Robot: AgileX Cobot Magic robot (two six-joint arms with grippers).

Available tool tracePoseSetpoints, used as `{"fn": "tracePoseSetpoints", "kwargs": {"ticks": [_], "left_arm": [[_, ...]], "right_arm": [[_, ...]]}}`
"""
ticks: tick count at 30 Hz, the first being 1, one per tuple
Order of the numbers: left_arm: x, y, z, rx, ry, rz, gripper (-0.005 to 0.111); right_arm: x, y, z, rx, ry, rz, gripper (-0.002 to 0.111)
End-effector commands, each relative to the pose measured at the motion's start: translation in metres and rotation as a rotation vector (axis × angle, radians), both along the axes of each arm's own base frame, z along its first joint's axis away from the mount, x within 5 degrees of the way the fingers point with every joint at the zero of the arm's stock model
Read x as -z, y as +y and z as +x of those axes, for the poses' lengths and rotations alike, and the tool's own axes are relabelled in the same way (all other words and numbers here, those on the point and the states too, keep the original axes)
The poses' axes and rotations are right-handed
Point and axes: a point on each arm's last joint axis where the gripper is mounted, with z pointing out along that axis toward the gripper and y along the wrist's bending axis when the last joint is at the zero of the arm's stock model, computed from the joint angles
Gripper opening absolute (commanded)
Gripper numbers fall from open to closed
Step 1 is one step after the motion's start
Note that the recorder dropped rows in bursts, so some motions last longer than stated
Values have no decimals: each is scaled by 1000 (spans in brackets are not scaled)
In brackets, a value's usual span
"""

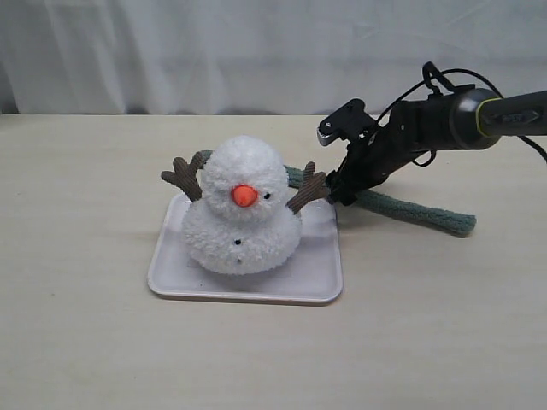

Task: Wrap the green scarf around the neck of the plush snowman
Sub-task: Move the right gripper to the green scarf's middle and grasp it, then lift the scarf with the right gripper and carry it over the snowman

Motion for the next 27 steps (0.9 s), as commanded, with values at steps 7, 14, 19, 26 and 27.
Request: {"fn": "tracePoseSetpoints", "kwargs": {"ticks": [7,14,19,26,27], "left_arm": [[0,0,0,7,-11,-5,0],[0,0,0,7,-11,-5,0],[0,0,0,7,-11,-5,0],[0,0,0,7,-11,-5,0],[0,0,0,7,-11,-5,0]], "right_arm": [[18,1,1,-1,12,-3,61],[20,0,-3,-9,67,-20,15],[4,0,-4,-17,59,-21,4],[-46,-1,-9,-20,7,-7,4],[-55,-1,-11,-16,-3,-2,4]]}}
